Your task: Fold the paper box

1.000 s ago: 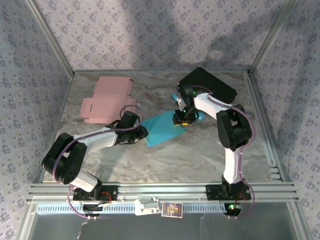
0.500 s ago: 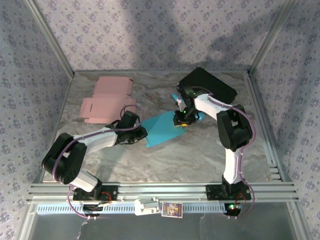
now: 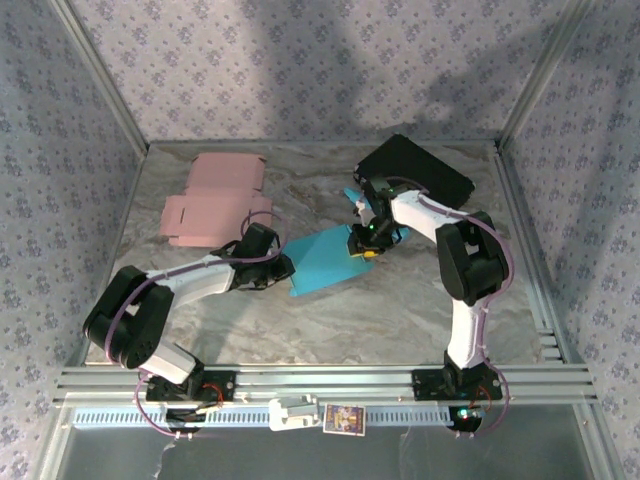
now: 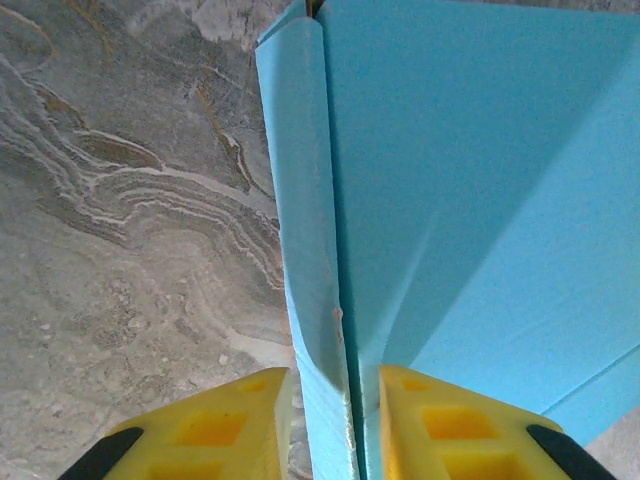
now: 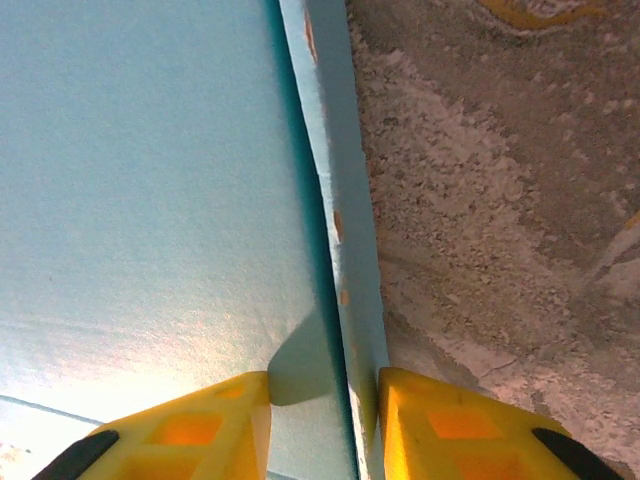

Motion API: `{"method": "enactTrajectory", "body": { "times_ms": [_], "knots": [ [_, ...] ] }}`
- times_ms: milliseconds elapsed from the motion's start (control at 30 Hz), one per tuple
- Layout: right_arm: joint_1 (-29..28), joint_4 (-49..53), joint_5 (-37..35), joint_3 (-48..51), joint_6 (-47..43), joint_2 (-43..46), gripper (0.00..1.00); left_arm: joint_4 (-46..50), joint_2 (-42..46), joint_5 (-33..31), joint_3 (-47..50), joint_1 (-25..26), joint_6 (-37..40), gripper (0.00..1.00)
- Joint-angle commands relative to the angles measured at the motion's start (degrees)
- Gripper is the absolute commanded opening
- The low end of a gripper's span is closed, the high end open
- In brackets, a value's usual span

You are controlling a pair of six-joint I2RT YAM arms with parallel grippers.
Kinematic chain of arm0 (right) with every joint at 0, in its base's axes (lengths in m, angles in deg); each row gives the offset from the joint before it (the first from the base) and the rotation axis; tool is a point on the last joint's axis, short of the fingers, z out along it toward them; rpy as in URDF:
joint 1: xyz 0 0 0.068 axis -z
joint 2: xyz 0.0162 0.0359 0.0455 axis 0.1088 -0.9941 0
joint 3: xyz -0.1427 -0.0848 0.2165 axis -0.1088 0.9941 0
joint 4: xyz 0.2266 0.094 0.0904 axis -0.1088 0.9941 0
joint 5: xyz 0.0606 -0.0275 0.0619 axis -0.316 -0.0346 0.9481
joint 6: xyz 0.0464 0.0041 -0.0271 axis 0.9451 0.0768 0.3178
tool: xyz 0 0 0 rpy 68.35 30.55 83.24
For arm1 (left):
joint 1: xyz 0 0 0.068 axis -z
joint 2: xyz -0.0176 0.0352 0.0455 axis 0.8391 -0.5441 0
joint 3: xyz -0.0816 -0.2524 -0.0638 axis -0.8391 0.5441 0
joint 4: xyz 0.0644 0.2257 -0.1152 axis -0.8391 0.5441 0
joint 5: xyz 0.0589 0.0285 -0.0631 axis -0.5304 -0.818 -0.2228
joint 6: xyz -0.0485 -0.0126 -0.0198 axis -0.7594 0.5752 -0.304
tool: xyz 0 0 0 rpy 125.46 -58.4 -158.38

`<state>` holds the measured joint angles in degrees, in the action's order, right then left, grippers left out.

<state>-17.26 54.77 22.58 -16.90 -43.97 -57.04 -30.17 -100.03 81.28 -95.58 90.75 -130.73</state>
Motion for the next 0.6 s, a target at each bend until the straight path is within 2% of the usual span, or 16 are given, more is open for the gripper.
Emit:
{"method": "enactTrajectory", "body": {
  "times_ms": [0,200,333,567],
  "knots": [
    [1.1,1.4,0.8,1.1,0.8,2.5,0.35,6.2,-0.8,-2.0,0.5,-0.8,1.9,0.27],
    [4.0,-1.9,4.3,2.1,0.4,4.6,0.48,5.7,-1.3,-2.2,1.2,-1.3,2.9,0.24],
    [5.7,-3.7,9.6,2.3,-0.4,4.3,0.57,4.8,-0.4,-2.2,2.4,-1.8,3.7,0.21],
    [5.9,-5.0,14.4,2.6,-1.3,1.7,0.61,0.6,1.7,-0.2,6.2,-3.7,4.6,0.13]
  ]
}}
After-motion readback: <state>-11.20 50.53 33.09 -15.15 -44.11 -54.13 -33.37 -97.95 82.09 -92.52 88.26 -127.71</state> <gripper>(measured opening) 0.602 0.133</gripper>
